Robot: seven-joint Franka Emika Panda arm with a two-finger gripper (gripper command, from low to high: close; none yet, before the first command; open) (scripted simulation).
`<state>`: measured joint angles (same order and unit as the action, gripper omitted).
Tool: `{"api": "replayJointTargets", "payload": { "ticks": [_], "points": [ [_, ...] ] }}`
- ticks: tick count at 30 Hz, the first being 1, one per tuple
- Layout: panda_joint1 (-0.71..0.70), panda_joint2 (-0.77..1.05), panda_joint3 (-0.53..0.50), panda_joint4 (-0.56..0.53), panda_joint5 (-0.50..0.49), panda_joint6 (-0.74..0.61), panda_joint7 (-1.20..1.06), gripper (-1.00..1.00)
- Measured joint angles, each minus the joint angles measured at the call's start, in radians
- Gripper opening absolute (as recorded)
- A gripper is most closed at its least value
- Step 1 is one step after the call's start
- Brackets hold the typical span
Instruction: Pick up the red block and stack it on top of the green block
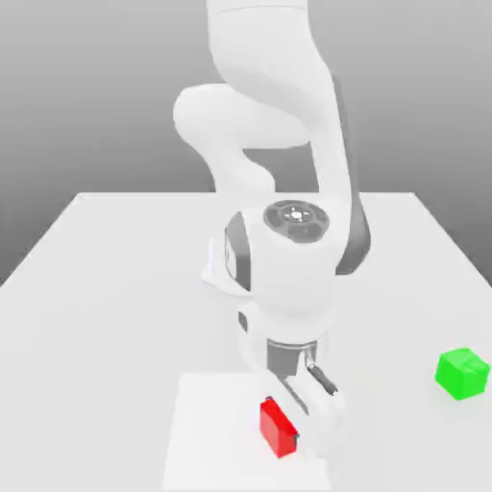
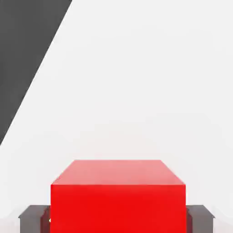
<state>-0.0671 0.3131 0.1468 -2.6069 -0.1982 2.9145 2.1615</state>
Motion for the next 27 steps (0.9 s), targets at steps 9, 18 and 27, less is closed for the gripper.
{"api": "replayJointTargets", "payload": {
  "ticks": [9, 18, 27],
  "points": [
    [-0.027, -0.188, 0.080, -0.028, 0.125, -0.156, -0.080, -1.00],
    [0.329, -0.247, 0.301, 0.029, 0.144, -0.274, 0.174, -1.00],
    [0.449, -0.077, 0.235, 0.056, -0.041, -0.150, 0.372, 1.00]
  ]
}}
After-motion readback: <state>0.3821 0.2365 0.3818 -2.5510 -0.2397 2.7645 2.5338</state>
